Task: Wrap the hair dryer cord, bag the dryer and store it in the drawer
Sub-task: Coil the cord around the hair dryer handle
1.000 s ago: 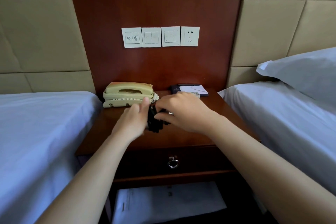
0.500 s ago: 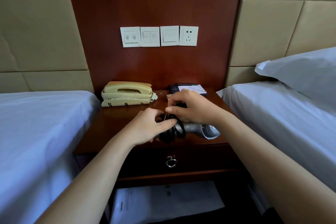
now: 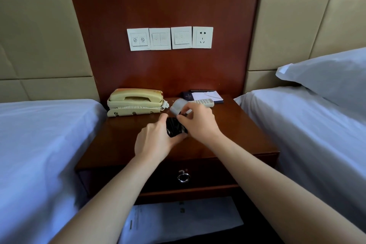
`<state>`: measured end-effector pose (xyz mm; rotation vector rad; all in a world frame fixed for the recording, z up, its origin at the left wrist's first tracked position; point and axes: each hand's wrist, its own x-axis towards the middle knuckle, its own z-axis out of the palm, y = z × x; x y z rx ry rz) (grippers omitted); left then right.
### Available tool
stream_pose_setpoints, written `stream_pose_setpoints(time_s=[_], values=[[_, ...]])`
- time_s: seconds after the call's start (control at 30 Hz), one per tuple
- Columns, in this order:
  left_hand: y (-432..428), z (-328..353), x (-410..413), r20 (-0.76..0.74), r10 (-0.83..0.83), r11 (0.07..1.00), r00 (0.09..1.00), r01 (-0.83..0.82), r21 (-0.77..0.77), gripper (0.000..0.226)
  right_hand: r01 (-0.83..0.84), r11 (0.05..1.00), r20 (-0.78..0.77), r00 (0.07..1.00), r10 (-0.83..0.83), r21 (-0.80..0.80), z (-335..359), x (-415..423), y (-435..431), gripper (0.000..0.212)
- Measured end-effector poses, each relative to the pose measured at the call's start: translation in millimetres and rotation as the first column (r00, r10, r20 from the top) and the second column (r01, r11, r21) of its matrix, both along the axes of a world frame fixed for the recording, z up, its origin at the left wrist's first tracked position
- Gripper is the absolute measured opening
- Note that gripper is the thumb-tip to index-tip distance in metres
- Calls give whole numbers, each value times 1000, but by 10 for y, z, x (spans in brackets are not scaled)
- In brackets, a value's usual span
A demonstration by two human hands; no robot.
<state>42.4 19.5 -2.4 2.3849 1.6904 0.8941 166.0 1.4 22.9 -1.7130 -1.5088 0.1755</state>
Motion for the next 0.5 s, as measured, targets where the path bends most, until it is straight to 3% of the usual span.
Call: stream_pose_setpoints(time_s=[0.2, 0.5], values=[[69, -154, 2, 7, -70, 994, 998, 70, -80, 67, -9, 992, -109, 994, -5, -129, -71, 16, 37, 28], [273, -178, -75, 219, -64, 926, 974, 140, -351, 29, -112, 980, 18, 993, 117, -165, -150, 103, 37, 30]])
